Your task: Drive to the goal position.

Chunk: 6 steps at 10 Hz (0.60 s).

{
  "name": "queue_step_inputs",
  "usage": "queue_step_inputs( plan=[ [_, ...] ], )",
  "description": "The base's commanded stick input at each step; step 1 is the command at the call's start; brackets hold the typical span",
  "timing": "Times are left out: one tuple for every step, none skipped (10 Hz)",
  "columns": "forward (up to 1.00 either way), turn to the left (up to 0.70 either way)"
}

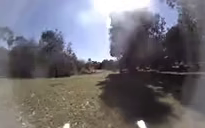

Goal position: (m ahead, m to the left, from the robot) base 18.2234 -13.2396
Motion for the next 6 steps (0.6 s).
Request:
queue_step_inputs(
  plan=[
    [0.7, 0.0],
    [0.7, 0.0],
    [0.7, 0.0],
    [0.7, 0.0],
    [0.7, 0.0],
    [0.7, 0.0]
  ],
)
